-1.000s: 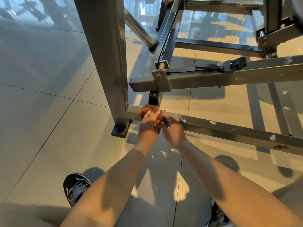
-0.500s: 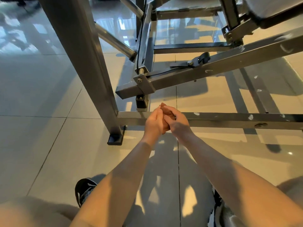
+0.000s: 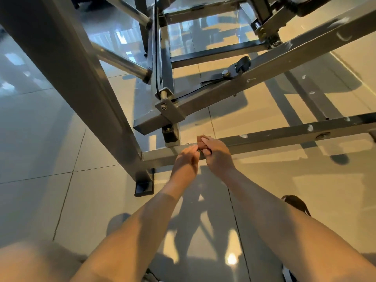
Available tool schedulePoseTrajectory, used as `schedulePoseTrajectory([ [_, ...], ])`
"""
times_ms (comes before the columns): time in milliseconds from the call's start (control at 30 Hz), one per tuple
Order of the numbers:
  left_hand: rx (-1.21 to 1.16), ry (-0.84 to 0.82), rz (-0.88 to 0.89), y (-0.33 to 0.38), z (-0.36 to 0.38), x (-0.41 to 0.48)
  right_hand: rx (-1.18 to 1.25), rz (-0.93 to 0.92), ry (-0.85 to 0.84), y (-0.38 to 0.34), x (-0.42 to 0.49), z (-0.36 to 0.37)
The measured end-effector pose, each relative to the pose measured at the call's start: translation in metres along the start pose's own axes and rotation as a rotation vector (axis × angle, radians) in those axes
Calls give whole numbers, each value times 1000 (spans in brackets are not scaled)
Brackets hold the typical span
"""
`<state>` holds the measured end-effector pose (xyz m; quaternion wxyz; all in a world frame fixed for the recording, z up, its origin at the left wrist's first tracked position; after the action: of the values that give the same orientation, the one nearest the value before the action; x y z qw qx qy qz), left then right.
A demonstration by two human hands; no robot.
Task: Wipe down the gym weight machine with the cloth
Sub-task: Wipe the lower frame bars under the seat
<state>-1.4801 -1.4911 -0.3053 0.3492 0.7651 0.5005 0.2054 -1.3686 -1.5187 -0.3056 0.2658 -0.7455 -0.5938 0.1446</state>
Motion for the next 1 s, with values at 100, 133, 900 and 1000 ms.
schedulePoseTrajectory([
  [100, 91, -21, 83, 4, -5, 0, -14, -76, 31, -2, -4, -10],
  [133, 123, -29, 134, 6, -6, -2, 22, -56, 31, 4, -4, -18],
  [900, -252, -111, 2, -24, -14, -4, 87, 217, 99, -11, -13, 25],
  [1000, -97, -110, 38, -28, -17, -2, -15, 180, 89, 11, -8, 7],
])
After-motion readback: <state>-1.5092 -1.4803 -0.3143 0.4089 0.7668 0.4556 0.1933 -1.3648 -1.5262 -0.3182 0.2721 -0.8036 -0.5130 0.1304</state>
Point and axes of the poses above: each hand's wrist, its own x-axis towards the middle knuckle, its own z-axis out of the palm, y = z × x, the point moved 10 cm from there along x, towards the middle knuckle, and after that the axes turned 9 degrees about -x, right-handed, at the moved point
